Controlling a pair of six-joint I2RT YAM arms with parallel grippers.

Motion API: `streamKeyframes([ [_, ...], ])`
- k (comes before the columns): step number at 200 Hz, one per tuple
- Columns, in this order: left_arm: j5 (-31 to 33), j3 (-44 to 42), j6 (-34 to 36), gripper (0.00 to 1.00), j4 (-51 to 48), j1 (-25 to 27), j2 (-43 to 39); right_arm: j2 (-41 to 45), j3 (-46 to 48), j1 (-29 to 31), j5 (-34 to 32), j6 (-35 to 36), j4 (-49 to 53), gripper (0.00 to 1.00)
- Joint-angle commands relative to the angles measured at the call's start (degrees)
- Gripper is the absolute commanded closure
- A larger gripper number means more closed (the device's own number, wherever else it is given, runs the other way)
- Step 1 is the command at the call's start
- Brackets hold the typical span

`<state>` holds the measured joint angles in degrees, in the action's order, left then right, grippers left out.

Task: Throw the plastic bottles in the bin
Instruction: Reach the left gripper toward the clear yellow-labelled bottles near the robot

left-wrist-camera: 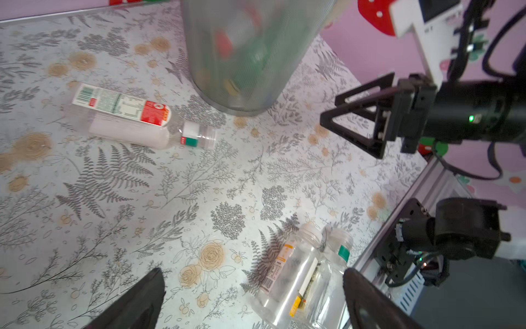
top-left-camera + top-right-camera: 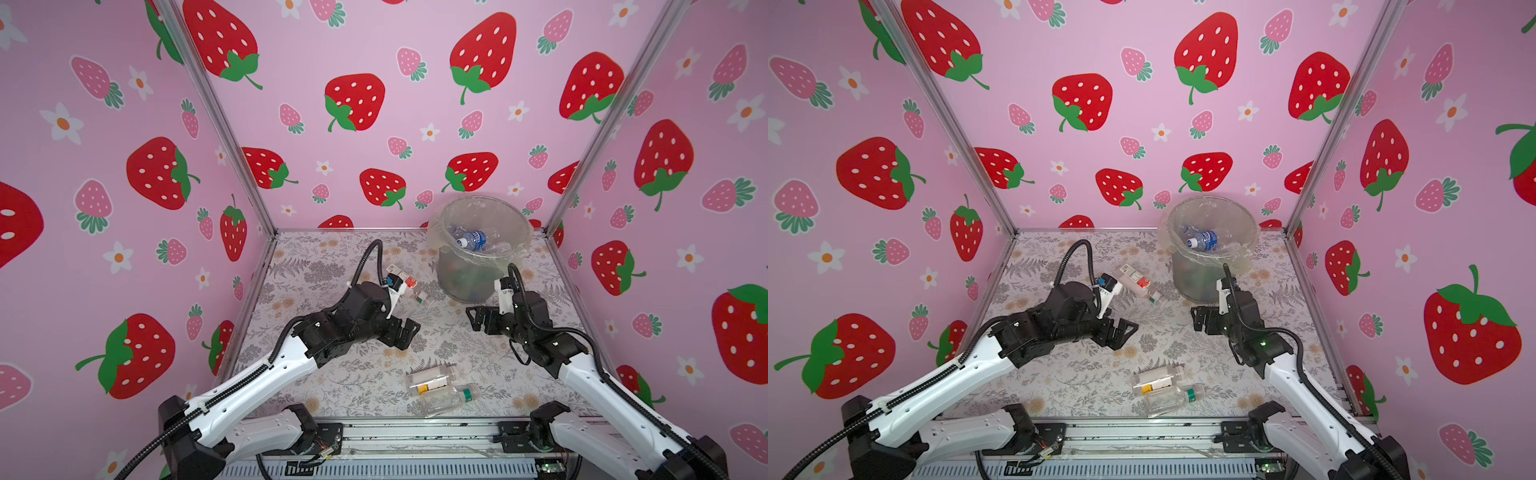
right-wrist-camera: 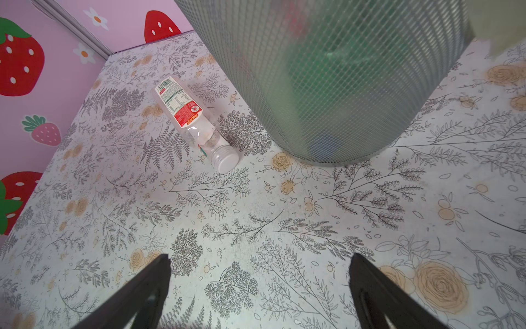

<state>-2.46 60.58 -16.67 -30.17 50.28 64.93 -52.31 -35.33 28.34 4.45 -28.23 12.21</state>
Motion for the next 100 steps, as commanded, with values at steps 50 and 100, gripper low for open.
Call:
streamKeyframes([
  [50,7.5,3.7,2.4,0.01,-1.2,11.9,12.1,3.5,0.5,-0.7,0.6,0.5,1.1,0.01],
  [100,12.4,5.6,1.5,0.01,-4.2,15.8,19.8,4.8,0.8,-0.8,0.3,0.9,1.8,0.01],
])
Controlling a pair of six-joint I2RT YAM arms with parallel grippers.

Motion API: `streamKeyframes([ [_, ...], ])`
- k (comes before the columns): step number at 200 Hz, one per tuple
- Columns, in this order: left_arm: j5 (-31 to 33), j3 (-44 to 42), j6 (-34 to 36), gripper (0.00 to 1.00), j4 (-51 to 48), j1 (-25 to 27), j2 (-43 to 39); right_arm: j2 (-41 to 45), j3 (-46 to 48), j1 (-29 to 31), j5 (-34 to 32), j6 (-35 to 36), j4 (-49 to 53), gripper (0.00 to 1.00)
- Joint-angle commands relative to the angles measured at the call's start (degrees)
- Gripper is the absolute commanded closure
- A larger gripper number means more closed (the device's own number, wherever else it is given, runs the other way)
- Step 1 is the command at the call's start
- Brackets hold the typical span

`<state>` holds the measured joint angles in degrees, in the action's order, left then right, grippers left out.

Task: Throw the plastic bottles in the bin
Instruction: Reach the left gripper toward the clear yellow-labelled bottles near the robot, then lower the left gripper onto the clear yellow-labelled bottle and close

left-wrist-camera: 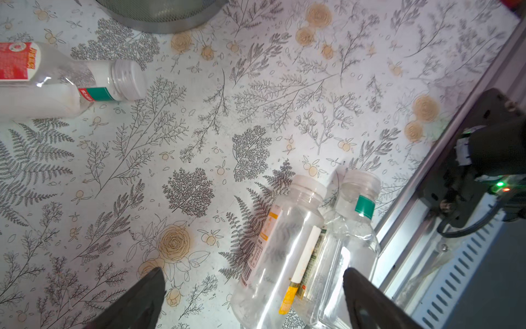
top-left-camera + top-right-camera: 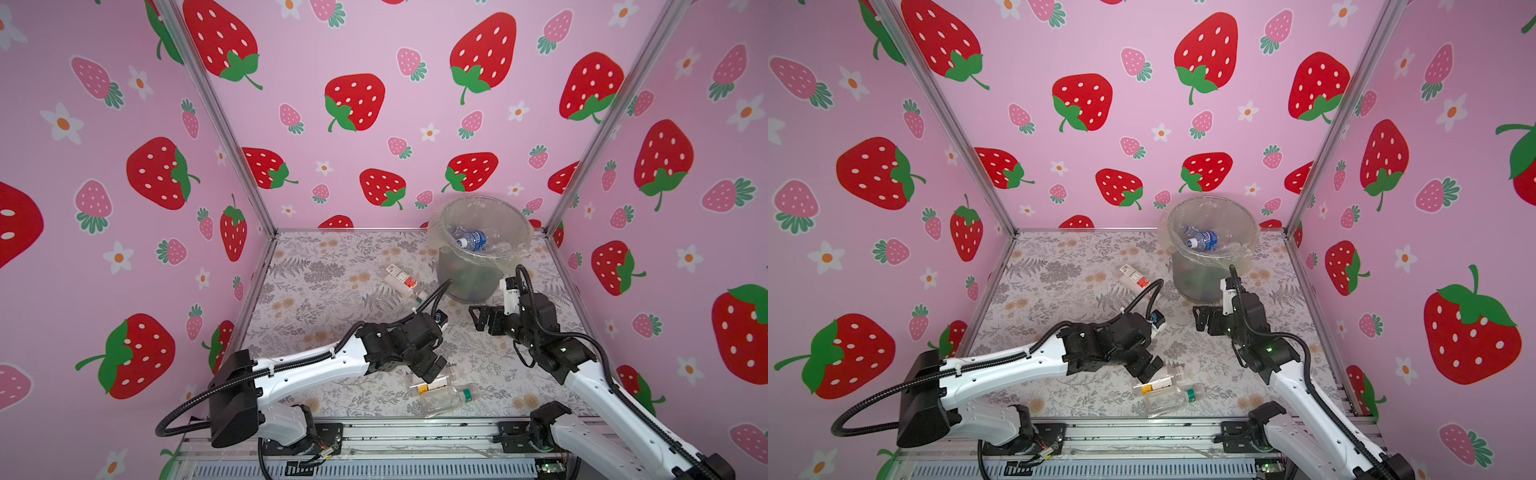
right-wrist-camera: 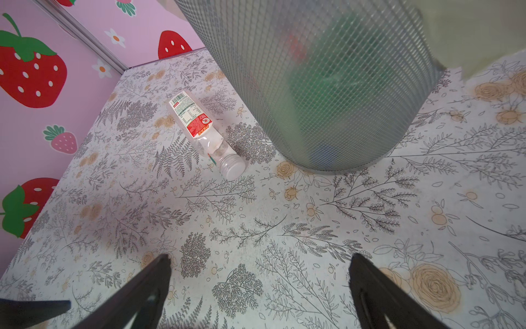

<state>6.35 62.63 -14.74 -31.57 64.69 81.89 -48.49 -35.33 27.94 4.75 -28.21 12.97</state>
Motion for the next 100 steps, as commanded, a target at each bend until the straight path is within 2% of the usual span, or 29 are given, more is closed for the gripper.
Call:
streamKeyframes([
  [1,3.5,3.6,-0.5,0.01,-2.9,1.4,3.0,1.1,0.7,-0.4,0.0,0.9,1.0,0.01],
  [61,5.5,4.7,-0.9,0.00,-3.9,3.5,9.9,1.9,1.8,-0.5,0.0,0.5,1.1,0.01],
  [100,6.0,5.2,-1.1,0.03,-4.9,4.3,13.1,3.0,2.7,-0.5,-0.5,0.2,1.1,0.01],
])
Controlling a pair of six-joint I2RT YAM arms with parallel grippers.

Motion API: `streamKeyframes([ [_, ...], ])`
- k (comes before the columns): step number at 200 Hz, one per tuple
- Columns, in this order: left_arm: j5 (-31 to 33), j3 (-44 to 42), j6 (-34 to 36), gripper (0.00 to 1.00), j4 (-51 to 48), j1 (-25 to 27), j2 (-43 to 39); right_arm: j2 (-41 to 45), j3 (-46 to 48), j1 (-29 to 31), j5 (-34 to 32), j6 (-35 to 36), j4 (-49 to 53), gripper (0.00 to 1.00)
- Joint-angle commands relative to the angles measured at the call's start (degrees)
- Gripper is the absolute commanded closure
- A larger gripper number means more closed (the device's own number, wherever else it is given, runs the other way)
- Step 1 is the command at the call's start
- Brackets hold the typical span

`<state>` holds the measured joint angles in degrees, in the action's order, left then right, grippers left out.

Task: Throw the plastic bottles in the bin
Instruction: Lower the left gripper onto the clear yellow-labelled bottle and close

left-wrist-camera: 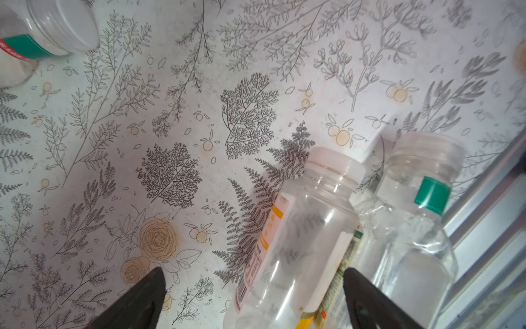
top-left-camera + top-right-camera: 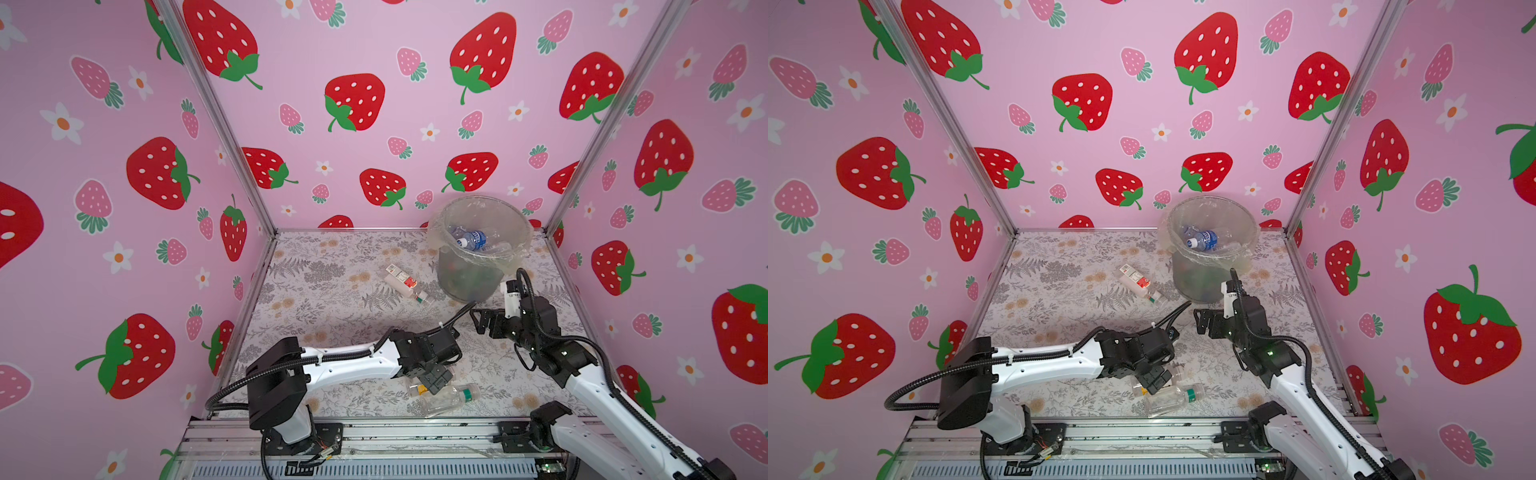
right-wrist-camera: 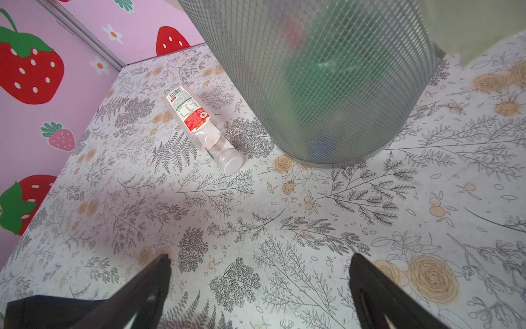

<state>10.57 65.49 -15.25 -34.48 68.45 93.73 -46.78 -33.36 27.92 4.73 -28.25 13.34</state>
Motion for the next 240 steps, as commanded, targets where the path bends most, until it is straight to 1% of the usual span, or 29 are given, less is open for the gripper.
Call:
streamKeyframes([
  [1,1.8,2.3,-0.7,0.03,-2.1,0.5,1.3,1.4,0.7,-0.6,-0.5,0.2,0.7,0.01],
  [37,-0.1,2.5,-1.1,0.04,-1.3,0.7,1.5,1.7,1.0,-0.6,-0.7,0.1,1.1,0.01],
  [141,0.0,0.7,-2.4,0.05,-2.0,1.0,4.1,2.8,0.9,-0.7,-1.0,-0.3,1.3,0.01],
  [159,1.4,1.1,-2.8,0.05,-2.5,1.0,4.9,2.9,0.9,-0.7,-0.9,-0.4,1.3,0.01],
  [190,5.6,1.7,-3.1,0.05,-4.0,1.0,6.2,3.2,0.6,-0.7,-0.7,-0.6,1.5,0.01],
  [240,6.9,1.9,-3.7,0.08,-4.0,0.7,7.1,3.5,0.3,-0.7,-0.7,-0.6,1.7,0.01],
])
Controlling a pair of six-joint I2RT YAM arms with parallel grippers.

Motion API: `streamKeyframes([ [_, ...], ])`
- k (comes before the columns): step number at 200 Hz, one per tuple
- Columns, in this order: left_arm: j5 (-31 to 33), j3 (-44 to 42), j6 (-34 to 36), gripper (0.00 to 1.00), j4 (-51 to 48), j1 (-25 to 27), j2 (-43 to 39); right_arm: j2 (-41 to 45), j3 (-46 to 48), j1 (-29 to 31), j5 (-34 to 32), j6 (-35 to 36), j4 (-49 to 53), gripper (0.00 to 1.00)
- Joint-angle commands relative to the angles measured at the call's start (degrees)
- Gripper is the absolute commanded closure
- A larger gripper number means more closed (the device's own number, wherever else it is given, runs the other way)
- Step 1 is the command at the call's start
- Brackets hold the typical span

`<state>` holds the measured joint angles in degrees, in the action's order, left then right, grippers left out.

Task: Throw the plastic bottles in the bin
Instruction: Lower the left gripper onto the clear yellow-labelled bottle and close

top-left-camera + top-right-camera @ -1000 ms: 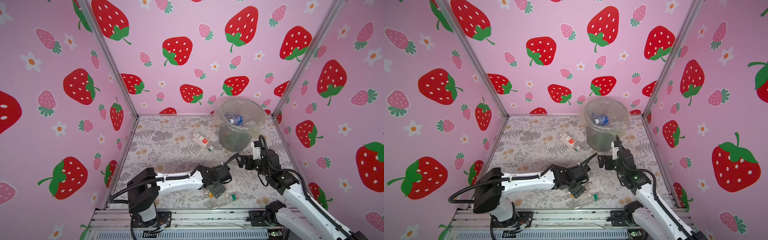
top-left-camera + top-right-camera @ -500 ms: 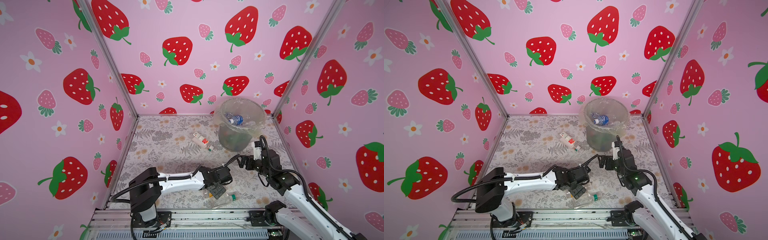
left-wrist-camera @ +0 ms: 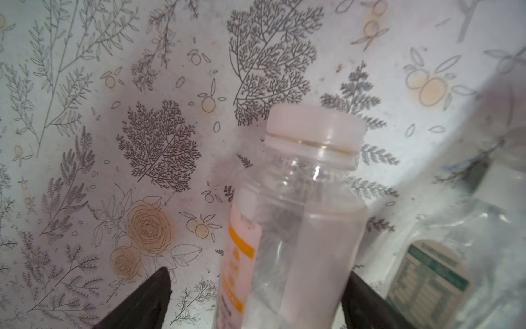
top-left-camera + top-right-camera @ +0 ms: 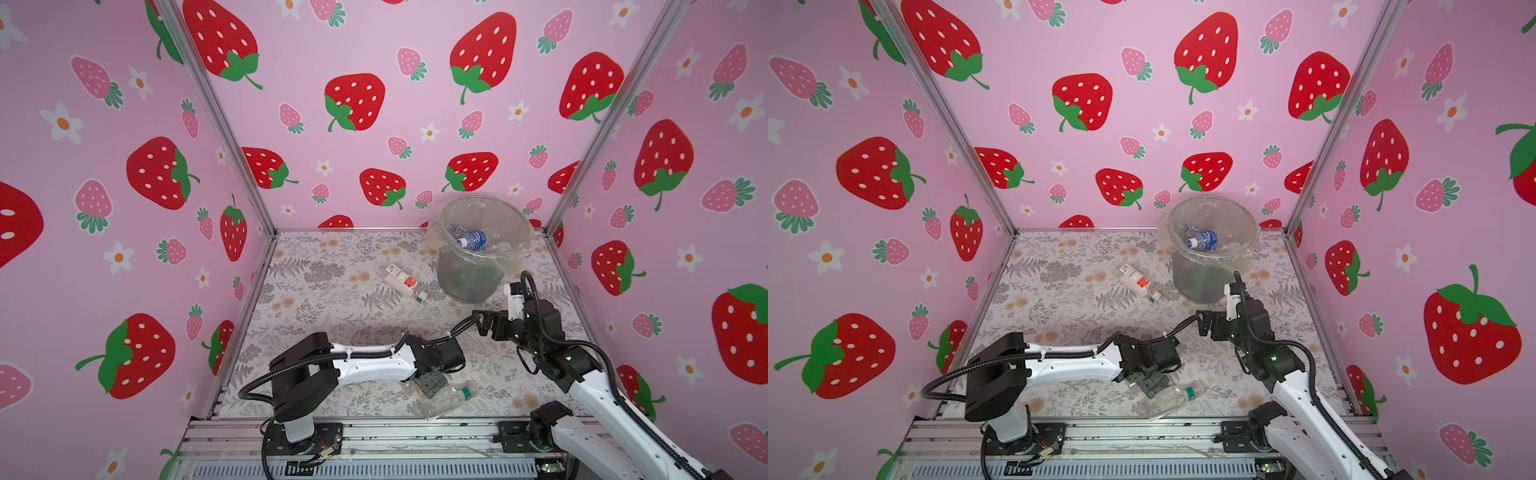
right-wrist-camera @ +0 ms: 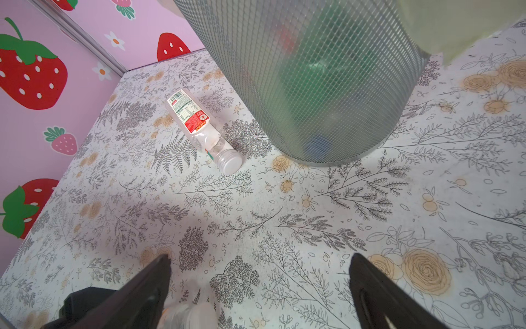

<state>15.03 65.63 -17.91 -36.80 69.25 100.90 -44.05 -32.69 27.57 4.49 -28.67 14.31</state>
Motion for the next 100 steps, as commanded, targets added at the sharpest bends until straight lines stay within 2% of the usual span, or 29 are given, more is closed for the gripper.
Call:
streamKeyframes([
  [1,2.4,1.7,-1.0,0.08,-1.6,-0.2,-0.1,0.8,-0.4,-0.3,-0.5,-0.2,0.7,0.01],
  [20,0.4,0.7,-1.1,0.12,-0.1,-0.9,-0.4,0.8,-0.5,-0.3,-0.6,-0.1,0.8,0.01],
  [44,-0.2,-0.3,-2.3,0.23,0.3,-2.2,-1.0,1.0,-0.4,-0.3,-0.6,-0.2,0.9,0.01],
  [100,-1.4,-1.4,-3.1,0.29,0.2,-4.3,-1.1,1.0,-0.5,-0.3,-0.7,-0.2,0.9,0.01],
])
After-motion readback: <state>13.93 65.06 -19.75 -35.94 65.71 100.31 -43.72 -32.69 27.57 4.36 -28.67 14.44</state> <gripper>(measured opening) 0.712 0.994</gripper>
